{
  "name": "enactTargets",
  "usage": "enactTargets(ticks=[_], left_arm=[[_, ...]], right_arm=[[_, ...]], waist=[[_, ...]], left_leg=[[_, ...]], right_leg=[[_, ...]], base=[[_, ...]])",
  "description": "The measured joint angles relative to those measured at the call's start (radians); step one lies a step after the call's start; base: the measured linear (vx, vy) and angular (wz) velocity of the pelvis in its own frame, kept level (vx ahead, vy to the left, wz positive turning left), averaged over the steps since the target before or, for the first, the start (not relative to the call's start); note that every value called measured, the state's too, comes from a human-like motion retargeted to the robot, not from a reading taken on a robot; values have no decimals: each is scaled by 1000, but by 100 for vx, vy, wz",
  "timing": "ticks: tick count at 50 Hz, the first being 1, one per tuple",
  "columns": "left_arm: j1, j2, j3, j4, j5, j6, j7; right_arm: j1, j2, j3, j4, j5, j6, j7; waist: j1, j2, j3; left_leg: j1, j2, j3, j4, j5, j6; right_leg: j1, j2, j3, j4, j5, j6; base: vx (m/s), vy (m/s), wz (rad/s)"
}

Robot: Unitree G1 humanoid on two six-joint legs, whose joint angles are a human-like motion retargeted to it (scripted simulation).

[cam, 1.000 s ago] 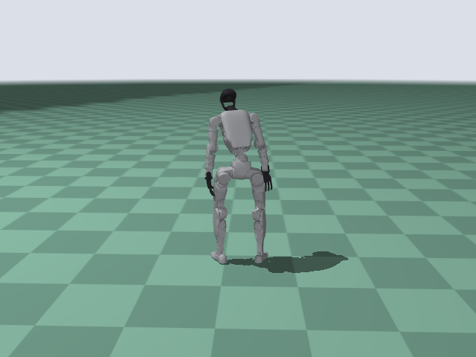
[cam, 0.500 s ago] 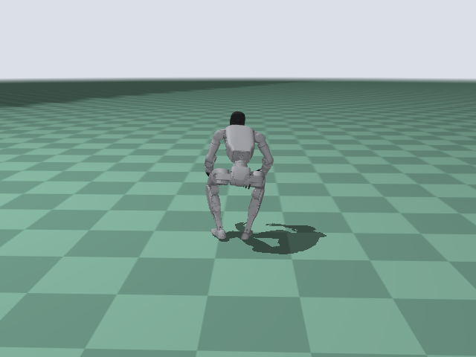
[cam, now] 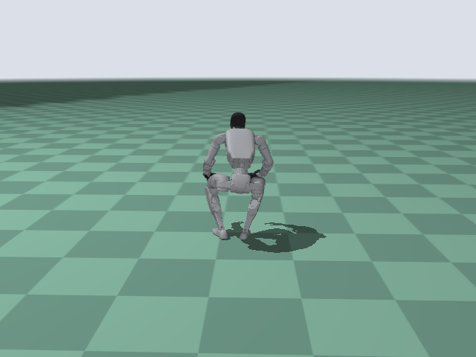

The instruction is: Upper body actions

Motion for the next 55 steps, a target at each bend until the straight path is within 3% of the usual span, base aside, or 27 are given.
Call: enactTargets(ticks=[3, 8, 12, 18, 21, 25, 30, 35, 37, 45, 55], left_arm=[[-22, 17, 29, -5, 7, 4, -7], [113, -32, 106, 23, 68, 33, -14], [268, -101, 150, 65, 96, 41, -21], [488, -207, 178, 222, 268, 14, 39], [592, -280, 210, 363, 332, 69, 120], [741, -350, 297, 518, 372, 120, 124], [881, -414, 451, 693, 475, 170, 198], [968, -444, 542, 803, 501, 230, 221], [990, -455, 551, 832, 487, 245, 217], [1023, -465, 555, 830, 489, 250, 176], [969, -437, 502, 714, 548, 262, 129]], right_arm=[[-10, -12, -59, -24, -39, -3, -1], [126, 43, -148, 18, -147, -11, -14], [291, 119, -212, 91, -232, 9, -84], [532, 222, -340, 269, -376, 77, -203], [611, 280, -388, 453, -455, 144, -290], [677, 332, -443, 761, -477, 294, -399], [760, 351, -482, 1050, -343, 448, -376], [861, 367, -517, 1064, -294, 545, -177], [887, 379, -526, 1051, -301, 552, -150], [878, 404, -432, 1006, -429, 563, -197], [825, 432, -326, 982, -622, 603, -250]], waist=[[2, 20, -5], [7, 52, -13], [2, 75, -16], [3, 92, -34], [-12, 77, -88], [-30, 52, -208], [-47, 40, -369], [-48, 19, -499], [-49, 19, -521], [-108, 57, -509], [-89, 63, -503]], left_leg=[[43, -32, 0, -188, 59, -28], [280, -69, -4, -496, 142, -83], [513, -98, -5, -765, 226, -127], [915, -182, 44, -1196, 372, -141], [1089, -240, 47, -1379, 428, -147], [1263, -287, 72, -1570, 479, -156], [1412, -321, 104, -1717, 506, -161], [1453, -358, 117, -1749, 487, -158], [1467, -363, 122, -1752, 481, -157], [1559, -358, 85, -1758, 464, -145], [1578, -355, 99, -1760, 463, -142]], right_leg=[[65, 2, -1, -207, 73, 51], [342, 14, -5, -555, 181, 122], [599, 24, -30, -845, 280, 145], [986, 16, -72, -1234, 410, 167], [1139, 9, -88, -1380, 457, 172], [1282, 1, -91, -1525, 500, 188], [1414, 5, -108, -1653, 531, 199], [1461, 24, -110, -1690, 506, 185], [1472, 24, -111, -1683, 497, 186], [1562, 82, -156, -1707, 500, 158], [1579, 65, -155, -1705, 508, 180]], base=[[-2, -1, 3], [14, 3, -13], [25, 3, 1], [33, 0, 30], [40, 8, 28], [38, 13, -1], [44, 16, -24], [29, 11, -8], [13, 5, 10], [11, 1, 14], [0, 0, 0]])
